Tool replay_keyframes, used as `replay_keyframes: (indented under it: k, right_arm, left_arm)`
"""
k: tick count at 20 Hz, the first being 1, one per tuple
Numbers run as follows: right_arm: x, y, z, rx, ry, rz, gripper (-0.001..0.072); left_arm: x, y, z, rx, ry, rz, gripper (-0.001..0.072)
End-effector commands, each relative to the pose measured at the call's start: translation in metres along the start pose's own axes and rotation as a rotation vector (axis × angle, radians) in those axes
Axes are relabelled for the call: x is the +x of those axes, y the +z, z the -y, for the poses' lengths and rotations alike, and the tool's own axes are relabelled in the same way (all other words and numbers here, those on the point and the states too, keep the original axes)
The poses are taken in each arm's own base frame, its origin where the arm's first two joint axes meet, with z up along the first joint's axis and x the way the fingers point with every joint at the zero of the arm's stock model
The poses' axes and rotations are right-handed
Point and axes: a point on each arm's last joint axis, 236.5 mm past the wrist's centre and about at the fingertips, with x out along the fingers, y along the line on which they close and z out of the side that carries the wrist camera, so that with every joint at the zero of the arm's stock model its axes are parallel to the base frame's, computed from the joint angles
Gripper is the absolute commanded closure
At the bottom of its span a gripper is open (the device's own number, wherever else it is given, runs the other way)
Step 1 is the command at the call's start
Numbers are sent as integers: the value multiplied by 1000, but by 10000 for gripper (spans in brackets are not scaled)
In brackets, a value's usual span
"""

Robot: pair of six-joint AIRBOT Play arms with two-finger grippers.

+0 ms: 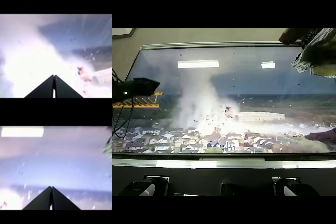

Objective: Fold the clothes and pants, and hang the long-sleeved shirts on hangers.

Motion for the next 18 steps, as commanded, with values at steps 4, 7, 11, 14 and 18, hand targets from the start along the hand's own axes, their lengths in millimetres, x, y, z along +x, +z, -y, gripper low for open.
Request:
replay_keyframes:
  k: [4,7,11,14,18]
  right_arm:
    - [53,-173,-36,-66,79,-470,677]
    - [53,-188,-32,-82,68,-515,677]
    - [52,-189,-32,-82,69,-523,677]
    - [52,-189,-32,-82,69,-523,677]
    - [52,-189,-32,-82,69,-523,677]
  left_arm:
    - [3,-100,-50,43,178,-275,682]
    - [5,-90,-54,53,195,-231,678]
    - [6,-85,-55,56,198,-210,678]
    - [6,-85,-55,57,198,-210,678]
    - [6,-85,-55,56,198,-210,678]
